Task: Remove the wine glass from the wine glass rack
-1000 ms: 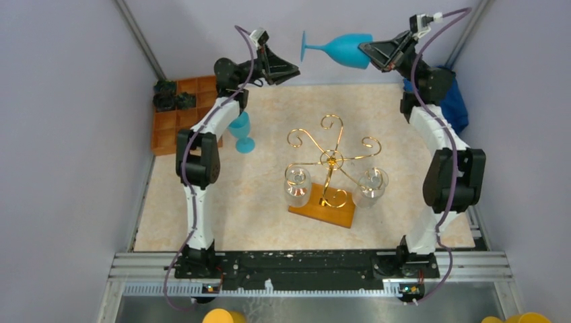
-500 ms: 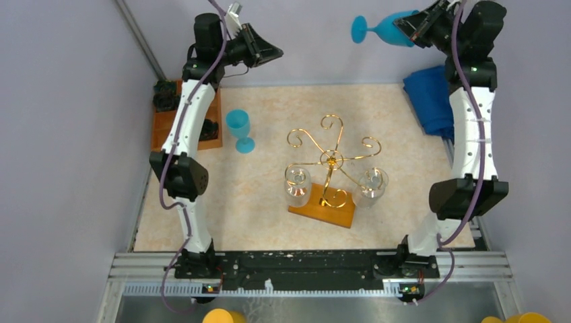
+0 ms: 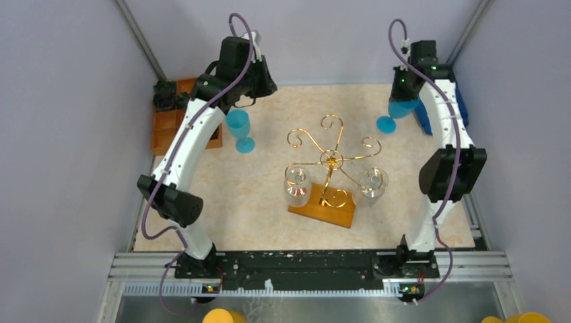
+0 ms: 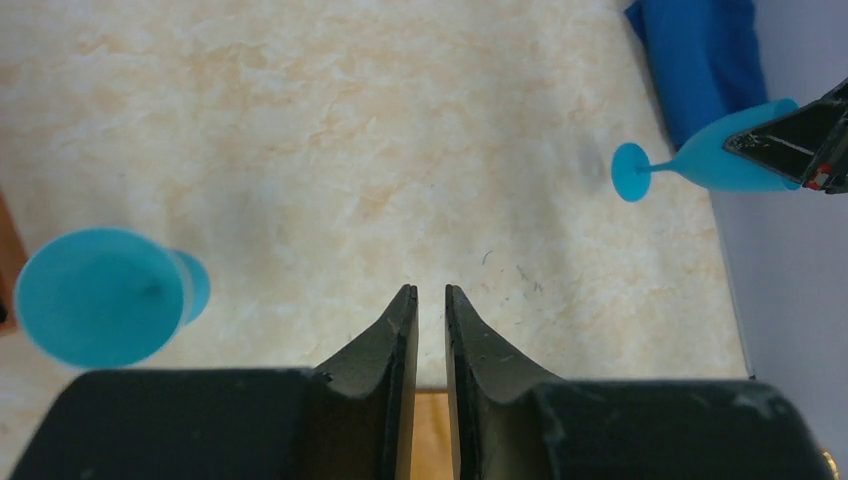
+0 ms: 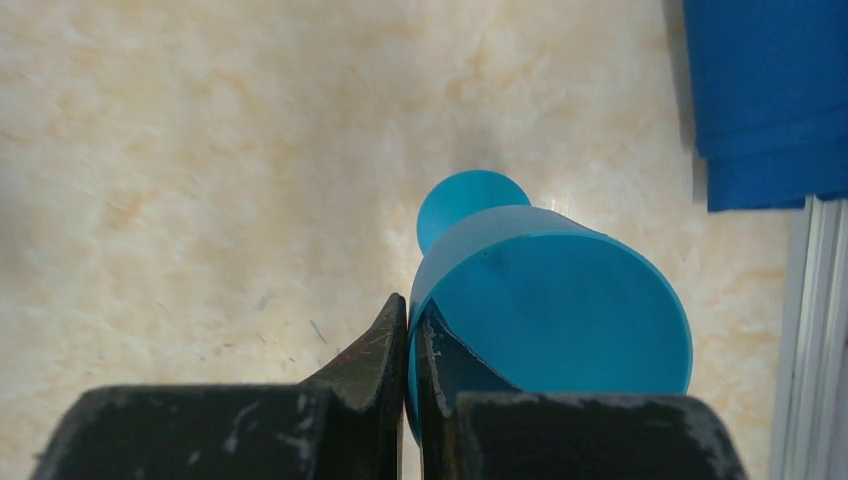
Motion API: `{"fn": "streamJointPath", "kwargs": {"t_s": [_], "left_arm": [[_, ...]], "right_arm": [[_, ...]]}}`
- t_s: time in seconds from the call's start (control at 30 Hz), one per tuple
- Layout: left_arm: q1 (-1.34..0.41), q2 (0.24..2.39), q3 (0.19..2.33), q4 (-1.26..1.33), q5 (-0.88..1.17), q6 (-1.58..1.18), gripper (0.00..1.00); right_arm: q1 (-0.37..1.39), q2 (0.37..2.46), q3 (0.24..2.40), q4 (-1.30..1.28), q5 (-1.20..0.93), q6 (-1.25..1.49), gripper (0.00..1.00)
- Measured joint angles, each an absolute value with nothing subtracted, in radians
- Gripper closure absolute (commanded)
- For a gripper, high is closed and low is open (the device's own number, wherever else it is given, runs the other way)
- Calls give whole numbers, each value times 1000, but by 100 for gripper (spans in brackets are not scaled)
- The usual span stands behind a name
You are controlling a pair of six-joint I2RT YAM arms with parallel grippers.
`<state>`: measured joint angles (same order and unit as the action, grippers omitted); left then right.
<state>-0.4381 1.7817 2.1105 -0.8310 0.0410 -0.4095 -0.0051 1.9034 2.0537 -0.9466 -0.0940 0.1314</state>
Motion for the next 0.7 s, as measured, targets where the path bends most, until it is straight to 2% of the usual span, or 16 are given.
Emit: {"fn": "streamJointPath", "kwargs": {"t_s": [0.27, 0.57, 0.6, 0.7], "left_arm": [[-431, 1590, 1912, -823, -59, -405, 76], [-431, 1524, 1872, -808, -68, -407, 75], [-431, 1523, 1867, -807, -68, -408, 75], [-431, 1523, 1853, -808, -68, -408, 75]], "right_arm": [[56, 1924, 1872, -912, 52, 103, 100], [71, 1924, 1767, -801, 120, 97, 99], [72, 1919, 1758, -784, 121, 97, 93], [72, 1888, 1708, -739, 126, 102, 81]]}}
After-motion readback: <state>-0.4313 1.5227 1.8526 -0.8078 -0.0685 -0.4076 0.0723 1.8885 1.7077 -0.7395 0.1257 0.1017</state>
